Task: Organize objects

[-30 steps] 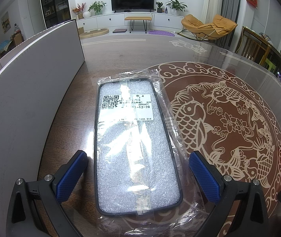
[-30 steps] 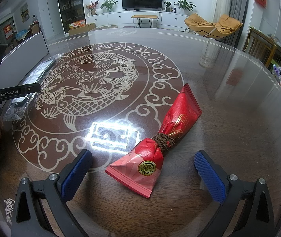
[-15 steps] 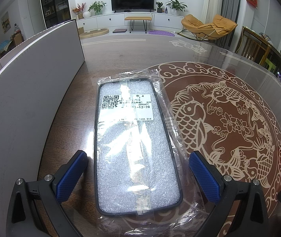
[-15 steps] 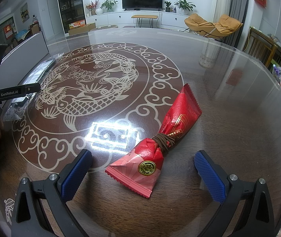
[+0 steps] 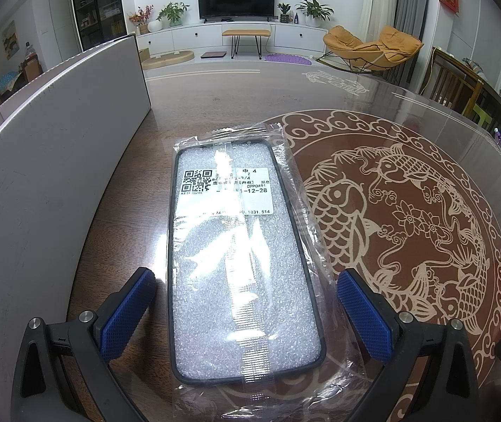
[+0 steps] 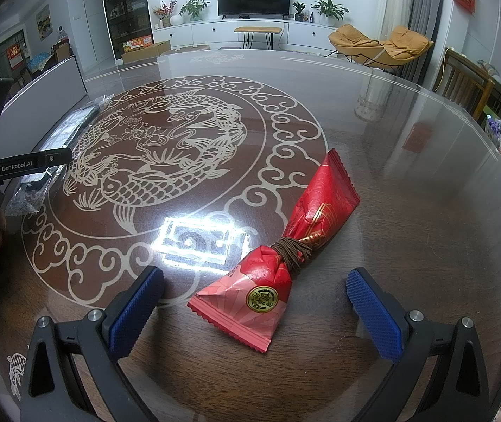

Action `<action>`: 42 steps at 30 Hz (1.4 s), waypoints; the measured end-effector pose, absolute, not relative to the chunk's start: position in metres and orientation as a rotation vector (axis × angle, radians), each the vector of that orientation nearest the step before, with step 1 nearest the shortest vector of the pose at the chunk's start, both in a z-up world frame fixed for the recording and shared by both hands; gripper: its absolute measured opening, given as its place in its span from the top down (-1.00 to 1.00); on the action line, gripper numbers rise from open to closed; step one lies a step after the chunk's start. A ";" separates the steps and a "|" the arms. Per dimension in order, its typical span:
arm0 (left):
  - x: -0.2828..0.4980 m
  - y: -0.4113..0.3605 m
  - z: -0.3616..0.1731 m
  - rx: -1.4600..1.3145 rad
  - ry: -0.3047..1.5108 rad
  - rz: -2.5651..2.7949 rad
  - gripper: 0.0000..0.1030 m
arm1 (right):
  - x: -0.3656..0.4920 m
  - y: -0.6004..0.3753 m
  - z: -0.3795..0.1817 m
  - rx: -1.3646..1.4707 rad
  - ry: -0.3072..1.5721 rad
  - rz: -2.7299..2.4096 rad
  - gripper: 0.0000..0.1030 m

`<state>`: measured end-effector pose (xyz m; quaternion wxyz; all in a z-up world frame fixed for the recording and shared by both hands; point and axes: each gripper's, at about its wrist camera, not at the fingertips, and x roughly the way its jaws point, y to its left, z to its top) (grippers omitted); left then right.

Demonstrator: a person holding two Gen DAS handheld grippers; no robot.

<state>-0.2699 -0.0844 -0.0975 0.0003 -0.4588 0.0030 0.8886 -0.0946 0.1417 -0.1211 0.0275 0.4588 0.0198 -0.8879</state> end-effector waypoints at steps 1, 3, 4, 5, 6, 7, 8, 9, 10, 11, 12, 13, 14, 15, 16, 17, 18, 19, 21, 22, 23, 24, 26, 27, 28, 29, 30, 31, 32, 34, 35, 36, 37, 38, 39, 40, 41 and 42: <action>-0.270 -0.084 -0.098 -1.441 0.009 2.791 -1.00 | -0.096 0.141 -0.121 1.415 0.055 -2.740 -1.00; -0.271 -0.085 -0.097 -1.453 0.027 2.767 -1.00 | -0.093 0.150 -0.118 1.373 -0.035 -2.719 -1.00; -0.273 -0.084 -0.097 -1.469 0.032 2.749 -1.00 | -0.092 0.157 -0.115 1.342 -0.112 -2.699 -1.00; -0.276 -0.084 -0.097 -1.488 0.038 2.730 -1.00 | -0.091 0.167 -0.113 1.326 -0.200 -2.666 -1.00; -0.277 -0.084 -0.096 -1.507 0.042 2.715 -1.00 | -0.091 0.176 -0.111 1.324 -0.271 -2.630 -1.00; -0.278 -0.084 -0.096 -1.522 0.044 2.704 -1.00 | -0.094 0.180 -0.110 1.343 -0.310 -2.599 -1.00; -0.279 -0.084 -0.095 -1.529 0.044 2.701 -1.00 | -0.097 0.182 -0.108 1.394 -0.312 -2.580 -1.00; -0.279 -0.084 -0.095 -1.532 0.043 2.701 -1.00 | -0.100 0.180 -0.107 1.444 -0.288 -2.568 -1.00; -0.280 -0.083 -0.095 -1.537 0.041 2.700 -1.00 | -0.103 0.176 -0.106 1.476 -0.252 -2.557 -1.00; -0.282 -0.083 -0.094 -1.542 0.041 2.697 -1.00 | -0.104 0.170 -0.103 1.490 -0.197 -2.563 -1.00; -0.280 -0.081 -0.094 -1.539 0.045 2.698 -1.00 | -0.106 0.164 -0.102 1.504 -0.141 -2.578 -0.99; -0.278 -0.079 -0.092 -1.507 0.056 2.711 -0.73 | -0.111 0.159 -0.103 1.530 -0.104 -2.581 -0.95; -0.275 -0.078 -0.090 -1.474 0.061 2.721 -0.50 | -0.119 0.156 -0.107 1.572 -0.116 -2.553 -0.83; -0.274 -0.076 -0.088 -1.473 0.075 2.720 -0.49 | -0.121 0.156 -0.107 1.572 -0.105 -2.576 -0.53; -0.272 -0.075 -0.087 -1.468 0.085 2.725 -0.48 | -0.124 0.154 -0.106 1.578 -0.076 -2.598 0.12; -0.267 -0.074 -0.084 -1.446 0.092 2.736 -0.47 | -0.127 0.150 -0.104 1.594 -0.039 -2.610 0.48; -0.260 -0.073 -0.080 -1.419 0.105 2.752 -0.47 | -0.128 0.151 -0.102 1.603 -0.074 -2.590 0.55; -0.254 -0.071 -0.078 -1.398 0.112 2.763 -0.47 | -0.127 0.152 -0.101 1.602 -0.102 -2.581 0.55; -0.242 -0.070 -0.071 -1.353 0.121 2.787 -0.47 | -0.120 0.149 -0.093 1.582 -0.065 -2.594 0.55; -0.236 -0.069 -0.067 -1.336 0.115 2.795 -0.47 | -0.116 0.149 -0.090 1.574 -0.068 -2.597 0.55; -0.231 -0.069 -0.064 -1.323 0.105 2.801 -0.47 | -0.113 0.149 -0.087 1.566 -0.093 -2.594 0.55; -0.226 -0.069 -0.060 -1.310 0.095 2.807 -0.47 | -0.110 0.150 -0.084 1.556 -0.113 -2.594 0.55; -0.217 -0.068 -0.054 -1.289 0.093 2.818 -0.47 | -0.105 0.151 -0.077 1.541 -0.113 -2.601 0.55; -0.213 -0.067 -0.051 -1.276 0.104 2.827 -0.47 | -0.104 0.148 -0.073 1.533 -0.114 -2.602 0.55; -0.210 -0.067 -0.049 -1.270 0.114 2.831 -0.47 | -0.103 0.149 -0.069 1.526 -0.118 -2.602 0.55; -0.206 -0.067 -0.046 -1.262 0.123 2.837 -0.47 | -0.101 0.148 -0.065 1.519 -0.117 -2.603 0.55; -0.202 -0.067 -0.042 -1.249 0.132 2.845 -0.47 | -0.099 0.147 -0.062 1.513 -0.115 -2.605 0.55; -0.199 -0.067 -0.040 -1.242 0.137 2.850 -0.47 | -0.097 0.146 -0.058 1.502 -0.116 -2.607 0.55; -0.195 -0.068 -0.039 -1.234 0.141 2.854 -0.47 | -0.096 0.144 -0.055 1.494 -0.119 -2.607 0.55; -0.193 -0.067 -0.032 -1.216 0.147 2.864 -0.47 | -0.093 0.141 -0.048 1.480 -0.115 -2.609 0.55; -0.190 -0.068 -0.028 -1.206 0.147 2.869 -0.47 | -0.091 0.140 -0.045 1.473 -0.113 -2.609 0.55; -0.187 -0.070 -0.023 -1.193 0.142 2.875 -0.47 | -0.091 0.137 -0.043 1.467 -0.112 -2.609 0.55; -0.184 -0.071 -0.019 -1.183 0.135 2.881 -0.47 | -0.090 0.135 -0.039 1.459 -0.112 -2.609 0.55; -0.181 -0.072 -0.013 -1.171 0.124 2.885 -0.47 | -0.087 0.134 -0.036 1.452 -0.111 -2.609 0.55; -0.177 -0.075 -0.006 -1.158 0.106 2.889 -0.47 | -0.085 0.133 -0.032 1.442 -0.111 -2.608 0.55; -0.172 -0.081 0.003 -1.143 0.078 2.891 -0.47 | -0.083 0.130 -0.028 1.431 -0.110 -2.606 0.55; -0.167 -0.087 0.011 -1.129 0.047 2.890 -0.47 | -0.081 0.125 -0.023 1.418 -0.106 -2.604 0.55; -0.160 -0.098 0.023 -1.109 -0.002 2.886 -0.47 | -0.081 0.118 -0.018 1.399 -0.099 -2.604 0.55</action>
